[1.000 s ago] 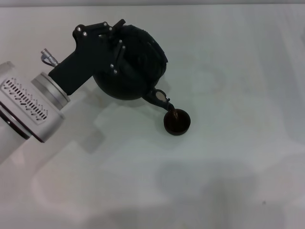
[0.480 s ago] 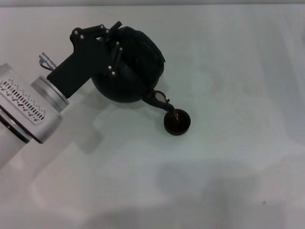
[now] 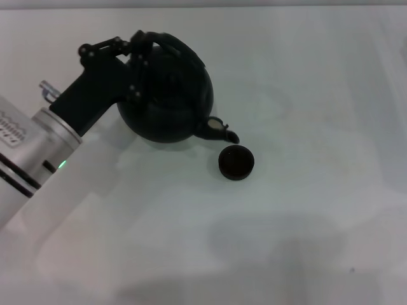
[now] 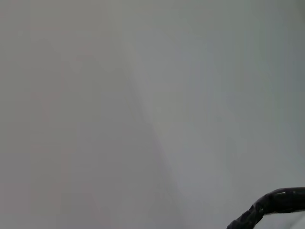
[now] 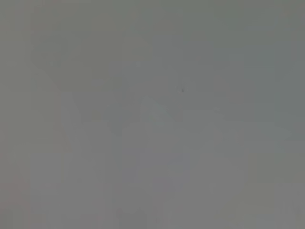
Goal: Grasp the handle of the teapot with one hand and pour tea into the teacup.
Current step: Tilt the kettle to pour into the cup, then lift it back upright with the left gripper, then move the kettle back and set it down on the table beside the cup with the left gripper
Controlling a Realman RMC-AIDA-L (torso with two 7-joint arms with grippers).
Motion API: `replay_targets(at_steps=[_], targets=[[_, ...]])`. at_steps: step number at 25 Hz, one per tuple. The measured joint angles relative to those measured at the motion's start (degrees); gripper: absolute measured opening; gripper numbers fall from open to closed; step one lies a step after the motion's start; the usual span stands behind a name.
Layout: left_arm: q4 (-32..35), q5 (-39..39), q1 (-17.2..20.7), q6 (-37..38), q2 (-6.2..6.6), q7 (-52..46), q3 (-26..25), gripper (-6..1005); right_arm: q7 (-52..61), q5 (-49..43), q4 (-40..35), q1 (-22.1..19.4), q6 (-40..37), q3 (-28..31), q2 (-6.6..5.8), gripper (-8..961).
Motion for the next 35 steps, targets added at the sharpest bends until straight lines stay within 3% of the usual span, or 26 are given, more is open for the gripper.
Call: replay_targets(at_steps=[9,15,35], targets=[[7.59,-12.17,6.73,-1.45,-0.32,-4.04,0.04,105,0.00,0.00,0.60,0.00,0.00,0.05,0.00,784],[10.21,-15.23,10.26,-3.68,-0.46,-3.98,0.38,104,0.00,0.00,0.61,0.01,0.01,-0.03,0.00,784],[10.56,-16.77,12.82,-5.89,-0.44,-3.71,0.39,115,0.00,-0.18,0.57,0.00,0.01,0.23,0.00,784]])
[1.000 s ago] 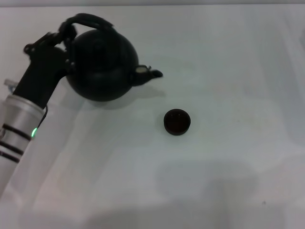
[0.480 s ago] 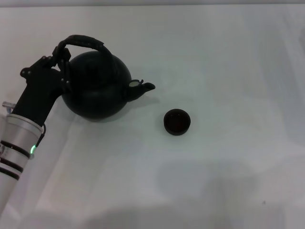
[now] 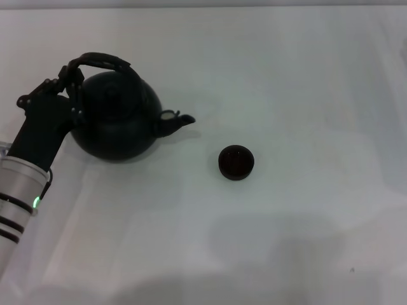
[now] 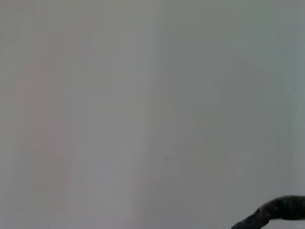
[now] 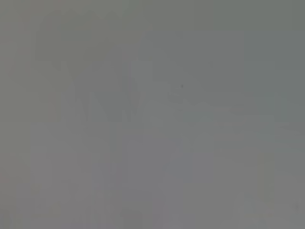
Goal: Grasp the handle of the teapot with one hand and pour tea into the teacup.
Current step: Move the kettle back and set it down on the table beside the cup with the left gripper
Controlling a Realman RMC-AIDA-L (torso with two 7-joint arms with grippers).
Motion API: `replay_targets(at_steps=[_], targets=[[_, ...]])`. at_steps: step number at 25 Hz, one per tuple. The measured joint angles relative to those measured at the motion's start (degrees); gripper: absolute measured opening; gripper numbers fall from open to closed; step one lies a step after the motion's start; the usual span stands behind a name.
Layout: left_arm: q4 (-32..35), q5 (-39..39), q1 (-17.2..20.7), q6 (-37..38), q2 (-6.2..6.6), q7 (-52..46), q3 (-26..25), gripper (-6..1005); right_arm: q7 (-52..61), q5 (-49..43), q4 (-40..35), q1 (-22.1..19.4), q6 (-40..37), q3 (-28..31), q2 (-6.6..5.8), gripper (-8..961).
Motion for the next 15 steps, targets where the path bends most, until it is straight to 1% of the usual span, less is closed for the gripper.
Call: replay_targets(at_steps=[8,15], targets=[[-0.15,-0.04,0.03,-0.09,0.07,-0.29,0.05,141,0.00,0.11,0.00,0.22,0.00,0.12,0.00,784],[-0.15,-0.05,-0.18,-1.98,0.06,-0.41,-0.02,181,1.28,0.25,-0.28,0.05,0.13,0.14,-0.02,784]])
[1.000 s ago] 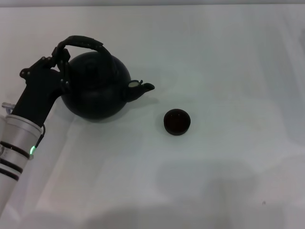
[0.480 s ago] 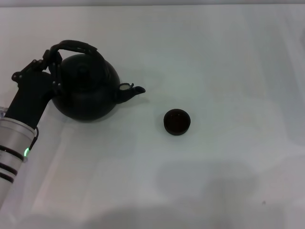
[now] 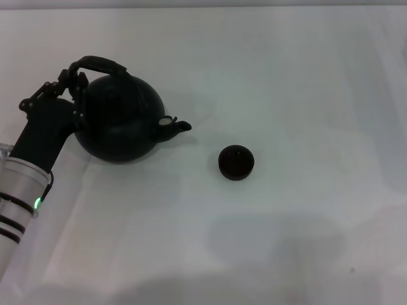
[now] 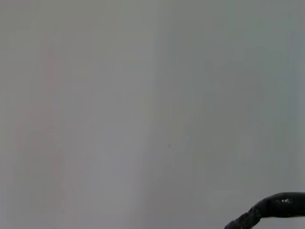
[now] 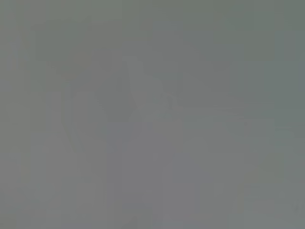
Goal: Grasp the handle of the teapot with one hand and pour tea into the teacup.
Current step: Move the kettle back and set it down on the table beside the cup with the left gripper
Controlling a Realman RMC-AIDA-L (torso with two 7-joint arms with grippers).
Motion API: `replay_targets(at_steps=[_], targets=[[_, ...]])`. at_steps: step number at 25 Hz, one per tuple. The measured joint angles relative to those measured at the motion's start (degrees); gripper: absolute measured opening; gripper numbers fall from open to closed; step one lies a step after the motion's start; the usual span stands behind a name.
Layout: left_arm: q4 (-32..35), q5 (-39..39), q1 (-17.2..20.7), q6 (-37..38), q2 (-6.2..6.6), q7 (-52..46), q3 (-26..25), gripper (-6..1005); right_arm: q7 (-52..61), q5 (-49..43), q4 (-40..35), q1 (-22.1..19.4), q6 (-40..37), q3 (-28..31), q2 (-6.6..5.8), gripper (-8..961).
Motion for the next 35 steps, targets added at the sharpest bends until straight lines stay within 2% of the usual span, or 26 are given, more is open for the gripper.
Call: replay_targets(at_steps=[13,19,21,26,35], targets=[[0.45,0.09,0.11,0.02,0.10,-2.71,0.07,248,0.54,0.00,0.10,-0.59,1.32,0.00,-0.16,784],[0.21,0.29,0.84,0.33,0.13,-5.29,0.07,377,0.56,-0.15,0.15,-0.71,1.37,-0.31,-0.16,784],[0.35,0.54,1.15,0.42,0.21,-5.29,0.10,600,0.57,-0.21,0.15,-0.76,1.37,-0.39,-0.16,784],[0.10,0.83,2.19,3.35,0.28,-4.85,1.69,701,0.57,-0.32,0.11,-0.76,1.37,-0.56,-0.16,784],[0.00,0.82,4.04,5.51,0.27,-4.68,3.08,702,0.57,-0.34,0.22,-0.76,1.37,-0.58,-0.16,784]])
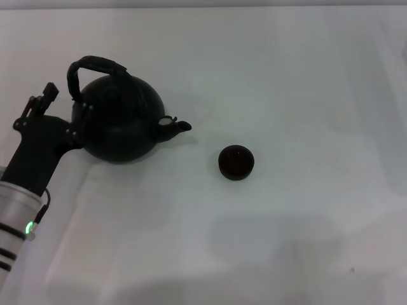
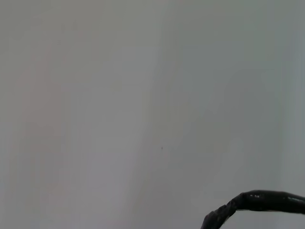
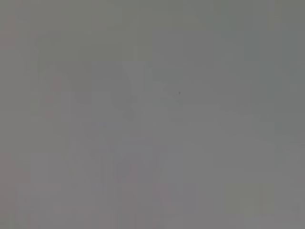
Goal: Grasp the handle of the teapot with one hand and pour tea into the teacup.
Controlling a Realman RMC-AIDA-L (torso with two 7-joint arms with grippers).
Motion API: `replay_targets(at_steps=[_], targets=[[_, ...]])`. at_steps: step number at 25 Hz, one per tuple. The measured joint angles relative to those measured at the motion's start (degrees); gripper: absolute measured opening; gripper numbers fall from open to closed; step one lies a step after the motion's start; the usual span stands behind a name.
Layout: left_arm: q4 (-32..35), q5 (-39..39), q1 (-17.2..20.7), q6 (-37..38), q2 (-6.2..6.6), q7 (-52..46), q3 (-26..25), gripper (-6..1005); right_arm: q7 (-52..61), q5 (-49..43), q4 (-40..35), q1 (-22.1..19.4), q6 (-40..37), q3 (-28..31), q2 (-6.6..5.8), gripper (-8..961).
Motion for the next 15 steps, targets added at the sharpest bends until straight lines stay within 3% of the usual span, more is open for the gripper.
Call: replay_targets(at_steps=[9,15], targets=[[-2.19,-5.00,1.71,4.11,0.01,0.05,-0.54,701,0.00,-0.14,0.18,-0.50,0.42,-4.95,0.24,784],[-5.96,-12.57,-0.27,4.48,0.11,-0.37,-0.56,701,0.00,-0.18,2.30,-0.73,2.88,-6.23,0.38,784]])
